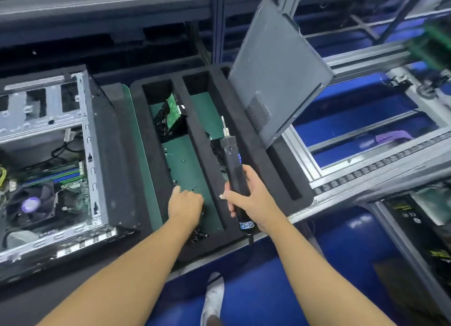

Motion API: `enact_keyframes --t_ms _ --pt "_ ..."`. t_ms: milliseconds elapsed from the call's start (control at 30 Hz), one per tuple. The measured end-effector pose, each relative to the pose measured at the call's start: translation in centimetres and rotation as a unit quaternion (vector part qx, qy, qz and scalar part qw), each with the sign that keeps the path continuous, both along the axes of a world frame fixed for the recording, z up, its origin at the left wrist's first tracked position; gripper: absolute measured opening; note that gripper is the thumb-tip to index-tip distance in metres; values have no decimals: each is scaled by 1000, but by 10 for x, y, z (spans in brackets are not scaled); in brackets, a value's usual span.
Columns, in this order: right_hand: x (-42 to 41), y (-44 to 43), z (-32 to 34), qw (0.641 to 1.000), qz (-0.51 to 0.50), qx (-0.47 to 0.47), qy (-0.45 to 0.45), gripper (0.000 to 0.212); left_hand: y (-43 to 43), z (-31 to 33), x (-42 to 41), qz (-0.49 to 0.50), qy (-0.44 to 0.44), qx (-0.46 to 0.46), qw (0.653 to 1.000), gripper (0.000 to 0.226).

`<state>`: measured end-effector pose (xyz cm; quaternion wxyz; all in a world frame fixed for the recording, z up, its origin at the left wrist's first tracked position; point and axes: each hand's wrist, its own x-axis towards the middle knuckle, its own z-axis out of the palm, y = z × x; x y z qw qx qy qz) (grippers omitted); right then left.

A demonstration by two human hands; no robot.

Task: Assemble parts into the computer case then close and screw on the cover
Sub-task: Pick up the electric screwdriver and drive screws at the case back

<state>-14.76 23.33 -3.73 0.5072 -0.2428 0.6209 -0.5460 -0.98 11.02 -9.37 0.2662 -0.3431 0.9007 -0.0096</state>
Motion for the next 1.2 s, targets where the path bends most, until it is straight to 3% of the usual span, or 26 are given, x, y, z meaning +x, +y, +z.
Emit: enact_keyframes --t_ms 167,400,567,667,733,767,867,933,1000,1067,1200 --pt "-11 -4 -3 999 15 -29 -1 38 5 -14 -10 14 -13 -10 1000 21" --pt "-16 -5 -5 999 22 -27 -2 37 10 -28 -28 64 12 42 997 29" --pt "-15 -8 -5 999 23 -27 1 36 6 -29 -22 135 79 108 982 23" --pt "-9 -11 -3 999 25 -32 8 36 1 -24 -22 219 196 155 943 14" --pt "-5 -13 1 999 28 -37 10 35 -4 -16 -22 326 308 213 868 17" --pt "-2 -14 3 999 30 -39 11 34 -7 -11 -21 400 372 249 800 17" --pt "6 -18 12 998 41 -47 14 32 -14 12 -16 575 523 381 500 26" --pt "13 -20 20 997 50 -48 18 33 -19 32 -12 587 578 439 358 30" --pt "21 -22 29 997 60 -47 23 36 -24 56 -6 561 622 472 275 24" --pt "29 -22 38 996 74 -45 26 37 -27 80 -1 531 656 493 215 16" --pt "42 -15 57 993 105 -41 40 43 -34 124 14 473 689 532 134 17"
